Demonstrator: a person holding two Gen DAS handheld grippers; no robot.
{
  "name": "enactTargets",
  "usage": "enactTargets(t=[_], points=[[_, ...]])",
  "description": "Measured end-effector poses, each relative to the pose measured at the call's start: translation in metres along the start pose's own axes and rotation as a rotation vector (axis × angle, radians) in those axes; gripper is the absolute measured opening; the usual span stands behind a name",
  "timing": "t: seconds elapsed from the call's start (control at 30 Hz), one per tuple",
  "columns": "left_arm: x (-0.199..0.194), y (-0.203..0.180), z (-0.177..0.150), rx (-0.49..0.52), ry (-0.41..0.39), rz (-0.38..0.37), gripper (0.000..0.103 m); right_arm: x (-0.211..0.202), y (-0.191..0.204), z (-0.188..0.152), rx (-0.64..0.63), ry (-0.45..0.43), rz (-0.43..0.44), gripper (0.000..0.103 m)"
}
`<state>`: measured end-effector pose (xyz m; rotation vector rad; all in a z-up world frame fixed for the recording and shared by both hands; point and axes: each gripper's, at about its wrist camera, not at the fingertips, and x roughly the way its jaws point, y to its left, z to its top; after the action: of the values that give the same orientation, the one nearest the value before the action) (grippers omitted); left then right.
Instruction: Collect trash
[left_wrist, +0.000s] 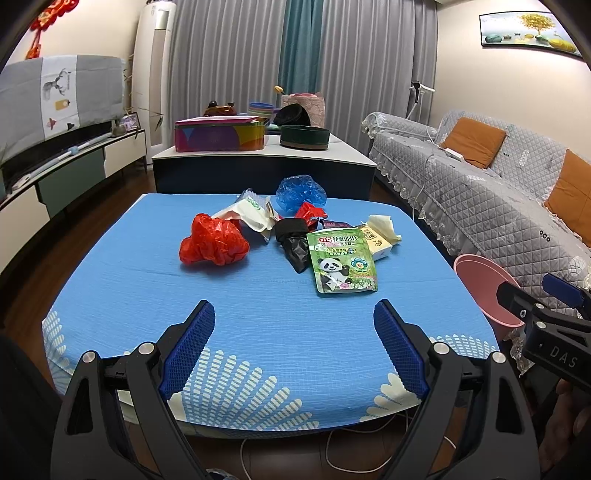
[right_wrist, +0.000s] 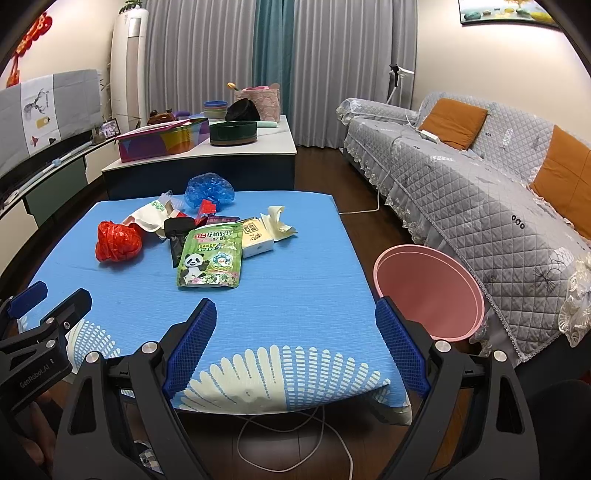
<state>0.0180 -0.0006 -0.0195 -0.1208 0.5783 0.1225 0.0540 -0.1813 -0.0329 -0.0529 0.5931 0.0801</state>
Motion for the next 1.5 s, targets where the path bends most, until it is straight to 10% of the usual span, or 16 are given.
enactTargets(t=[0.83,1.13,1.5], points=[[-0.002,0.002,0.009,-0.019,-0.021,0.027,0.082,-0.003,0.002,0.007,0.032,0.025,0.059,0.059],[-0.004,0.02,0.072,-0.03,-0.12,0.034,0.067,-0.001,-0.002,0.069,0.055,-0.014,0.179,0.039],[0.034,0.032,0.119,0.068,-0.225,0.055,0.063,0.068,0.02,0.096,0.087,-0.016,0.258,0.039]])
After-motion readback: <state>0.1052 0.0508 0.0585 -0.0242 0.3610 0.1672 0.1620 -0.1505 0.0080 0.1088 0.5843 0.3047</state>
